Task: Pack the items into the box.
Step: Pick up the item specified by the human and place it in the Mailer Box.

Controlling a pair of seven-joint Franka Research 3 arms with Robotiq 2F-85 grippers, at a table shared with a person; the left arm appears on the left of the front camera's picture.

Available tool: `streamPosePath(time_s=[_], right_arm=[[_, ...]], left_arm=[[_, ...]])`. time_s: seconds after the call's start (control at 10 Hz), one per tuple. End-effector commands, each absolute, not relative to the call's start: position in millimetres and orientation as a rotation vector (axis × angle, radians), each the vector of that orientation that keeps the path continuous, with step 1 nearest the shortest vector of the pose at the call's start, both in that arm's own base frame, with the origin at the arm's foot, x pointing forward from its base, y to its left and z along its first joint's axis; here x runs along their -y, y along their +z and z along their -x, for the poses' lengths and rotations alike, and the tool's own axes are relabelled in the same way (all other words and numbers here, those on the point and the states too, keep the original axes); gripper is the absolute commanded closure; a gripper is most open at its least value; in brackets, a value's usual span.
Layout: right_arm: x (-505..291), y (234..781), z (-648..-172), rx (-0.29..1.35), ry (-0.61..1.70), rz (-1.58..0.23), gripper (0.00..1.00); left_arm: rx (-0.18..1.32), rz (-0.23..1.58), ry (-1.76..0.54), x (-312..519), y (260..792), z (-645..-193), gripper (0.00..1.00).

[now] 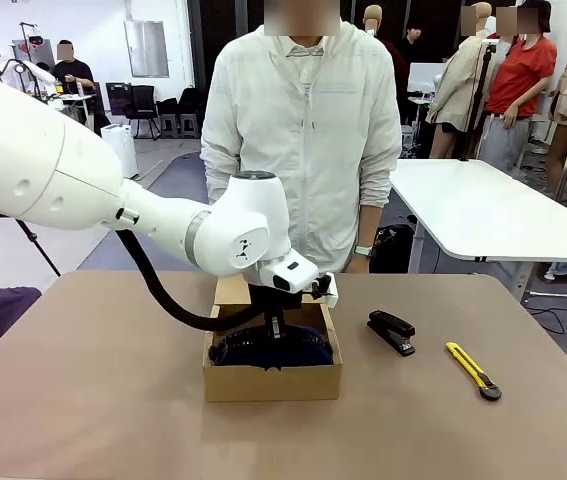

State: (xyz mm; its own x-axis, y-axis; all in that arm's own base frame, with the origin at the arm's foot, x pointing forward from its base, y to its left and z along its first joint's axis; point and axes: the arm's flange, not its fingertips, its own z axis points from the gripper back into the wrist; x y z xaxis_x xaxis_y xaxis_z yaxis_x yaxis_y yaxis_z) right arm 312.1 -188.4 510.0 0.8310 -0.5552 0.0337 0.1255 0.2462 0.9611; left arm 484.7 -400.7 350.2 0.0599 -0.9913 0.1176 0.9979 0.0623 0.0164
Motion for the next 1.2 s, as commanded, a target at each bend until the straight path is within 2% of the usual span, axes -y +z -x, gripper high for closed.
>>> streamPosePath(time_s=[0.0,0.1,0.2,0.3,0.7,1.1], right_arm=[[189,512,-313,0.417,-0.473,-1.255,0.00],[189,512,-313,0.417,-0.473,-1.255,0.00],[189,512,-313,0.417,-0.473,-1.255,0.00],[189,512,-313,0.417,-0.473,-1.255,0.00],[189,512,-313,0.417,-0.473,-1.255,0.00],[189,512,-313,0.417,-0.473,-1.255,0.00]], left_arm=[[0.091,0.090,-1.506,401,349,-489,1.00],[0.073,0.071,-1.487,402,349,-490,0.81],[0.072,0.076,-1.504,401,350,-490,0.24],[0.078,0.080,-1.501,401,353,-489,0.00],[0.129,0.034,-1.486,398,371,-484,0.00],[0.217,-0.051,-1.476,389,416,-470,0.00]])
